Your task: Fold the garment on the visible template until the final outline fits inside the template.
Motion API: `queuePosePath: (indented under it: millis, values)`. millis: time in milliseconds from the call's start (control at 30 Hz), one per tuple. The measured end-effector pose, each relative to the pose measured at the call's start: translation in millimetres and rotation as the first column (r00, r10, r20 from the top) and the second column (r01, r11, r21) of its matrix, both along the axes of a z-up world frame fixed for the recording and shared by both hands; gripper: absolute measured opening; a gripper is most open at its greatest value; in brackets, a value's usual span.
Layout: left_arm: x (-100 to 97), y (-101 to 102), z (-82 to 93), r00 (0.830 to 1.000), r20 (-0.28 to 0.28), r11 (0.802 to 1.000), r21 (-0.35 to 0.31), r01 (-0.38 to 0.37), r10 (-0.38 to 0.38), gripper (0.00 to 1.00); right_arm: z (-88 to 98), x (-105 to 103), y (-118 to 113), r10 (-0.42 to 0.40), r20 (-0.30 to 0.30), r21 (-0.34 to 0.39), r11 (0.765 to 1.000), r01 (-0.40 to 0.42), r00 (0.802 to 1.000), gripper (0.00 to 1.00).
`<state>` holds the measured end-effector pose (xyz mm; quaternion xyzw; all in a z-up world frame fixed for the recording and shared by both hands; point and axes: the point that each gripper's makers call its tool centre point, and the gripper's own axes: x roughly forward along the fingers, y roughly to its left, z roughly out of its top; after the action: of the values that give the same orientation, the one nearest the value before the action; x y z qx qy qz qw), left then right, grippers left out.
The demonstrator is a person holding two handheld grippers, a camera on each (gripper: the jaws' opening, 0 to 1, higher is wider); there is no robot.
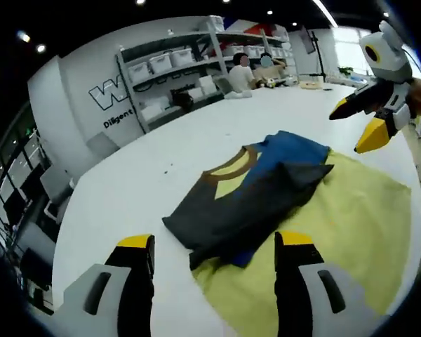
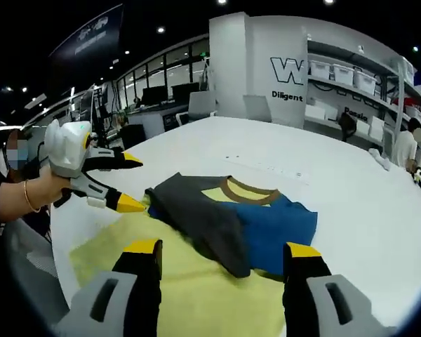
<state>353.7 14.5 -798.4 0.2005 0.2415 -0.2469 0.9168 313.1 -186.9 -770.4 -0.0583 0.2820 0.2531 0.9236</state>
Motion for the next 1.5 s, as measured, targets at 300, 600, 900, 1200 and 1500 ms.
queuePosePath:
  millis: [300,600,900,1200,1500]
  values:
    - [6.3,22.4,-23.9,0.998,-0.037,0.999,0.000,-0.044,0.044,0.46,-12.3,12.9,15.8,0.052,0.001,-0.027,0.998,-0.052,0.999,0.45]
    - [13.5,27.3,-42.2,0.997,-0.070,0.999,0.004,-0.036,0.037,0.25,-33.8,25.4,27.5,0.103,-0.013,-0.083,0.991,-0.104,0.995,0.35]
    - [11.9,23.2,-54.3,0.994,-0.107,0.999,-0.022,-0.032,0.030,0.14,-53.0,33.5,30.7,0.103,-0.034,-0.123,0.987,-0.106,0.994,0.34]
    - [10.4,23.3,-59.8,0.992,-0.115,0.997,-0.057,-0.061,0.054,0.04,-64.3,38.5,36.1,0.144,-0.014,-0.215,0.966,-0.144,0.990,0.23]
    - [7.4,23.8,-55.0,0.993,-0.096,0.996,-0.044,-0.079,0.074,0.03,-82.0,35.0,44.1,0.187,-0.040,-0.276,0.942,-0.191,0.982,0.20]
